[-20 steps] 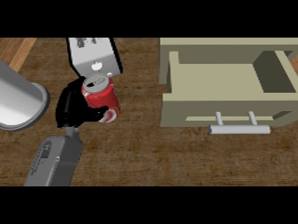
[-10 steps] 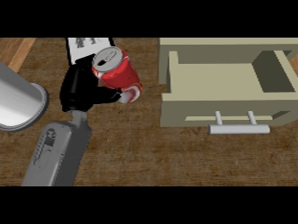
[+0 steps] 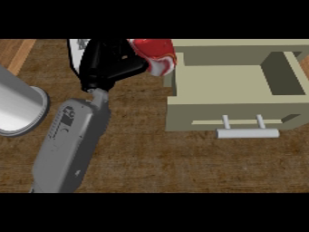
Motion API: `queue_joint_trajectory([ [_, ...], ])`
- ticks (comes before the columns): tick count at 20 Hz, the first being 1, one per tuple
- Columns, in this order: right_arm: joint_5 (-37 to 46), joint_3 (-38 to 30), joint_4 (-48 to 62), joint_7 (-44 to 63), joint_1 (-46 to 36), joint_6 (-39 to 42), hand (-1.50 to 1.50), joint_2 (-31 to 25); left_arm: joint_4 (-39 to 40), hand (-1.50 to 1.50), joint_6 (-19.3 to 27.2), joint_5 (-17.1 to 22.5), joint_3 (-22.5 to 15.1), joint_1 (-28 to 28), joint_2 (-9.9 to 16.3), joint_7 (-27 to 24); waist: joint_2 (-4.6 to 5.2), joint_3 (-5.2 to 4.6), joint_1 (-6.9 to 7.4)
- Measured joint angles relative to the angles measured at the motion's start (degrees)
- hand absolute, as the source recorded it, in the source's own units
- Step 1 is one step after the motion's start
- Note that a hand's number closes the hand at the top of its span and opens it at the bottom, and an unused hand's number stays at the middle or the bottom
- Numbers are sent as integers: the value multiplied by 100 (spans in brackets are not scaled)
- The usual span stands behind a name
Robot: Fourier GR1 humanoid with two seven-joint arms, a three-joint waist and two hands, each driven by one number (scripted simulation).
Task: Pick up the can, place it into the drawer and close the drawer
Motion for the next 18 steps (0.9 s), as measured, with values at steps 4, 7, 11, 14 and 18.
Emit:
queue_joint_trajectory([
  [4, -8, -30, 88, 38, -93, 34, -150, -33, 448, 150, 333, 72, -118, -588, -5, 18, 4, 0, -21],
  [7, -52, -18, -27, 161, -136, -15, -150, -32, 707, 150, 583, 119, -220, -1062, -4, 143, 5, 0, -28],
  [11, -25, -12, 24, 141, -143, 32, -150, -18, 1271, 150, 836, 321, -280, -1637, -7, 31, 10, 0, -59],
  [14, 23, 53, 12, 30, -72, 82, -150, 36, 1657, 150, 1031, 499, -400, -2017, -9, -60, 13, 2, -83],
  [18, 49, 129, 16, -26, -45, 21, -150, 9, 2244, 150, 1081, 772, -470, -2467, -9, -289, 22, 2, -111],
])
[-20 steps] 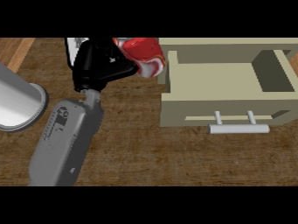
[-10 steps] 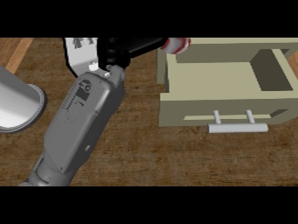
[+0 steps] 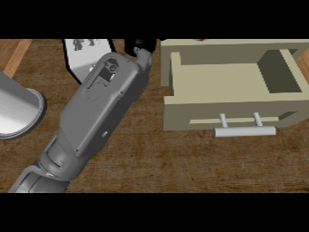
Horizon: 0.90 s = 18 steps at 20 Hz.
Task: Pick up the can, place it into the drawer and close the drawer
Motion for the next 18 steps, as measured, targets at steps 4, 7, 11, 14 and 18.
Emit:
queue_joint_trajectory([
  [4, 31, 4, 37, 77, -167, -58, -150, -69, 506, 150, 252, 449, -331, -383, 0, -271, 12, 1, -48],
  [7, 30, 25, -53, 168, -185, -125, -150, -52, 828, 150, 318, 754, -458, -679, -1, -350, 14, -1, -64],
  [11, 66, 80, 13, 160, -285, -177, -150, -114, 1264, 150, 399, 1175, -716, -961, -1, -570, 25, 3, -106],
  [14, -9, 48, -33, 112, -125, -128, -150, -87, 1469, 150, 445, 1388, -875, -1106, -1, -582, 16, 3, -106],
  [18, 8, 138, -147, 185, -167, -189, -150, -74, 1745, 150, 612, 1749, -1236, -1196, -1, -773, 31, 4, -164],
])
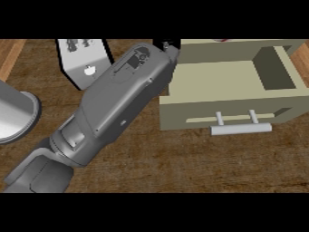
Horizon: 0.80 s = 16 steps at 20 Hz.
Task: Pick up the can, place it into the drawer and close the drawer
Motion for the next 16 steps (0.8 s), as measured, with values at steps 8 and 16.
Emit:
queue_joint_trajectory([
  [8, 4, 70, -15, 139, -105, -6, -150, -17, 404, 150, 230, 663, -646, -102, 1, -251, 26, 3, -100],
  [16, -13, 90, -58, 216, -209, -34, -150, -45, 784, -150, 503, 1058, -1131, -213, 1, -402, 49, 4, -162],
])
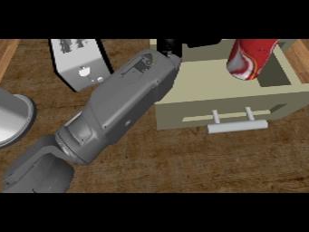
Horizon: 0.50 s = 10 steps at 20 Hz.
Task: Pick up the can, place it into the drawer and close the drawer
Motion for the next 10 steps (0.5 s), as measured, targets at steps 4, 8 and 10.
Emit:
queue_joint_trajectory([
  [4, 21, -5, 55, -91, 4, 71, -150, 14, 140, -150, 99, 207, -113, 15, 1, -114, 13, 1, -45],
  [8, -13, -53, 49, -23, -33, 32, -150, -43, 167, -150, 138, 382, -218, 93, 0, -279, 7, 0, -24],
  [10, -17, -79, 83, -9, -85, 10, -150, -80, 184, -150, 178, 458, -275, 72, -1, -330, 7, -1, -15],
])
